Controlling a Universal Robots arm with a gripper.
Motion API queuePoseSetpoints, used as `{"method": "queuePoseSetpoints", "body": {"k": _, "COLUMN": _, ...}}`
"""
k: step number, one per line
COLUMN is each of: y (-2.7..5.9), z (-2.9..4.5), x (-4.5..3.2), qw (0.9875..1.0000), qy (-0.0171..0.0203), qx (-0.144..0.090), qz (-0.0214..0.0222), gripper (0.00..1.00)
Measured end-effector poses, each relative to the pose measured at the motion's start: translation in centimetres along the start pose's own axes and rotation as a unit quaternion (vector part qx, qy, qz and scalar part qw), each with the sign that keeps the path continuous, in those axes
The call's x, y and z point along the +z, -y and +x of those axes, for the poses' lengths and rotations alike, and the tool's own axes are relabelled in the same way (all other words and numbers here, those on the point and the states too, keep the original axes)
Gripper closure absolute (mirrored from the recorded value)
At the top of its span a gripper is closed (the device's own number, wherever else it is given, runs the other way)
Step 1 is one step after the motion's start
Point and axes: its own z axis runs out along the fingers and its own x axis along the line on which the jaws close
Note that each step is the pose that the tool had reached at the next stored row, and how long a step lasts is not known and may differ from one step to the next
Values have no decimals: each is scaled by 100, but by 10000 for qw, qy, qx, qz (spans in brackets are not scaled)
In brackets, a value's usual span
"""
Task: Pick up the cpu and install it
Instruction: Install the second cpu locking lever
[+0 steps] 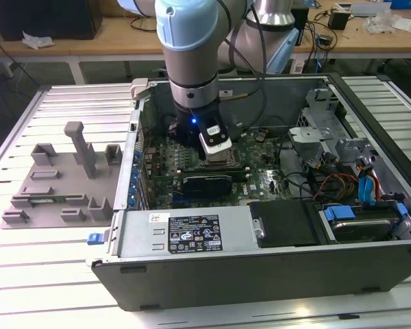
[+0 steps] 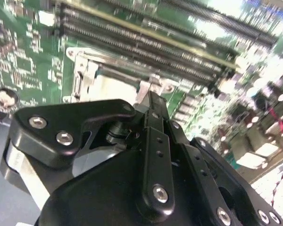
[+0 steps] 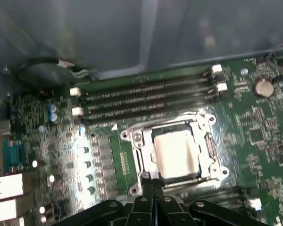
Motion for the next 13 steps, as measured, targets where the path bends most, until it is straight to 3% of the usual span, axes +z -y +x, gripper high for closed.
{"method": "queuePoseSetpoints", "body": {"k": 4, "y": -69, "z": -36, "x": 15, "qw": 10000, "qy": -2, "qx": 0, "qz": 3, "gripper": 89}}
{"method": "queuePoseSetpoints", "body": {"k": 8, "y": -127, "z": -169, "x": 33, "qw": 10000, "qy": -12, "qx": 3, "qz": 11, "gripper": 89}}
{"method": "queuePoseSetpoints", "body": {"k": 13, "y": -173, "z": -273, "x": 46, "qw": 10000, "qy": -17, "qx": 4, "qz": 13, "gripper": 89}}
